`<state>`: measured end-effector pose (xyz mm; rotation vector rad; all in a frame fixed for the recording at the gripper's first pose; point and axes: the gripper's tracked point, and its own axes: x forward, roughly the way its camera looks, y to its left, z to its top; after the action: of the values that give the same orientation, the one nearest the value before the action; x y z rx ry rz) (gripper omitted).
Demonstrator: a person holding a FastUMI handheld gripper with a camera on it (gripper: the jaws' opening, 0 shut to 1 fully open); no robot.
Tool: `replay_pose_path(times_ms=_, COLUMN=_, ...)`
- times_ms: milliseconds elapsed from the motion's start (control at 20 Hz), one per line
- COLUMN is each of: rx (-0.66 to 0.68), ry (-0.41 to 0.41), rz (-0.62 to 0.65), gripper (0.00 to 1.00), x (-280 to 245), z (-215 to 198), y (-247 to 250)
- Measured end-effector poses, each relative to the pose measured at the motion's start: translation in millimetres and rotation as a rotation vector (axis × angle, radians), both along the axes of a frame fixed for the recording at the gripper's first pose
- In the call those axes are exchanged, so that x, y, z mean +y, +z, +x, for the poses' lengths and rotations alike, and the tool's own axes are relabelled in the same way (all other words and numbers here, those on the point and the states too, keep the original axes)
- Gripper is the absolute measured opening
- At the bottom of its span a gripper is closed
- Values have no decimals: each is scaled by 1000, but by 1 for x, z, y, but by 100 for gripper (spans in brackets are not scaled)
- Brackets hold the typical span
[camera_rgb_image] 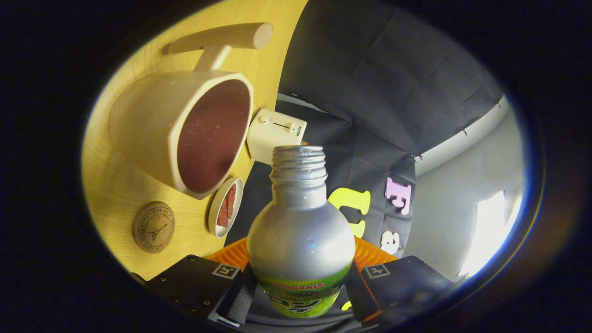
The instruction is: Take the bottle from table, then pour the juice into the cup, finally place the bottle on the coaster
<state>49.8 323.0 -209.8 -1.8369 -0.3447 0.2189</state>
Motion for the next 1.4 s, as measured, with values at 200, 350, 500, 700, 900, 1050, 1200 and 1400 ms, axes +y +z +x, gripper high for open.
replay_pose_path(times_ms=200, rx=54, ry=-28, rz=66, gripper=82, x=-11, z=-4, y=-10)
replay_pose_path(times_ms=350, rx=141, ry=-69, rz=160, gripper=82, x=-22, z=2, y=-18)
replay_pose_path(times_ms=500, rx=184, ry=-98, rz=278, gripper=82, x=-28, z=4, y=-9)
replay_pose_path(times_ms=700, rx=338, ry=-165, rz=474, gripper=82, x=-40, z=4, y=-18)
replay_pose_path(times_ms=900, rx=438, ry=-223, rz=688, gripper=82, x=-49, z=3, y=-13)
replay_pose_path(times_ms=1050, rx=483, ry=-241, rz=860, gripper=82, x=-59, z=10, y=-8)
replay_pose_path(times_ms=1200, rx=607, ry=-255, rz=1109, gripper=83, x=-61, z=14, y=-8)
replay_pose_path(times_ms=1400, rx=727, ry=-229, rz=1433, gripper=83, x=-64, z=17, y=7)
